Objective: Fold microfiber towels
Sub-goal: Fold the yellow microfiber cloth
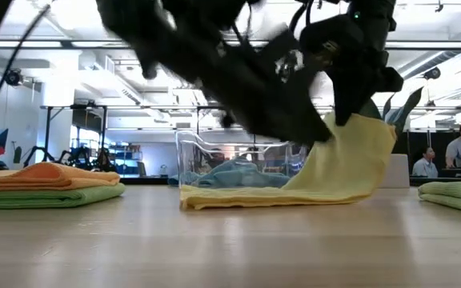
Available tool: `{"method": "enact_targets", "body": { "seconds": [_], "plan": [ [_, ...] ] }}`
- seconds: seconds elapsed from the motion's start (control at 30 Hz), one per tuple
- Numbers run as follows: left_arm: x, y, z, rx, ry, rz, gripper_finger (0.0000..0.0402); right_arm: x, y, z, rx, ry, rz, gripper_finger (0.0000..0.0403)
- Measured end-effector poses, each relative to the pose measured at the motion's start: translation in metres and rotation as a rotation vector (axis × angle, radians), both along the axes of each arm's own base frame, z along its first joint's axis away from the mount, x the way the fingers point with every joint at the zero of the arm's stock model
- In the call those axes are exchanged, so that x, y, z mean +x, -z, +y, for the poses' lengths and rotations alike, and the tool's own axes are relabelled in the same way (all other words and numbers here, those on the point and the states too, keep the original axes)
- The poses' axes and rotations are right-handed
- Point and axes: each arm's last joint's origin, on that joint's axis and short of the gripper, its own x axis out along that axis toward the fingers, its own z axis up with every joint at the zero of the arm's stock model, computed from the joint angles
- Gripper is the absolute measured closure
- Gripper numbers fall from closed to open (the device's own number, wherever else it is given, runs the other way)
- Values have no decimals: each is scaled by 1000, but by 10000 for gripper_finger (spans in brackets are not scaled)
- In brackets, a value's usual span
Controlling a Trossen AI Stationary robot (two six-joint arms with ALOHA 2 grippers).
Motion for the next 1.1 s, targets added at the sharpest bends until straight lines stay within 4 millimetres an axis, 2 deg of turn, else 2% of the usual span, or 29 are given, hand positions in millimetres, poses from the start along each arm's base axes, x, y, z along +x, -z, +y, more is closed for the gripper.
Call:
{"method": "enact_targets", "body": {
  "seconds": [0.1, 0.2, 0.3, 0.37, 0.53, 0.67, 0.87, 1.1],
  "plan": [
    [-26, -30, 2, 35, 6, 102, 182, 2, -4, 0, -16, 23, -19, 394],
    [-61, -42, 5, 23, -56, 127, 182, 4, -8, 0, -10, 46, -37, 394],
    [-102, -37, 7, -38, -130, 113, 182, 8, -11, 0, -6, 54, -53, 394],
    [-128, -26, 8, -95, -168, 98, 182, 14, -6, 1, -6, 55, -46, 394],
    [-169, -11, 11, -207, -203, -13, 182, 44, 6, 5, 5, 33, -64, 394],
    [-183, -7, 13, -220, -187, -37, 182, 75, 12, 11, 21, 3, -62, 394],
    [-185, -9, 13, -223, -180, -51, 182, 115, 24, 19, 95, -66, -51, 394],
    [-185, -8, 12, -219, -176, -45, 182, 140, 31, 22, 117, -103, -58, 394]
  ]
}}
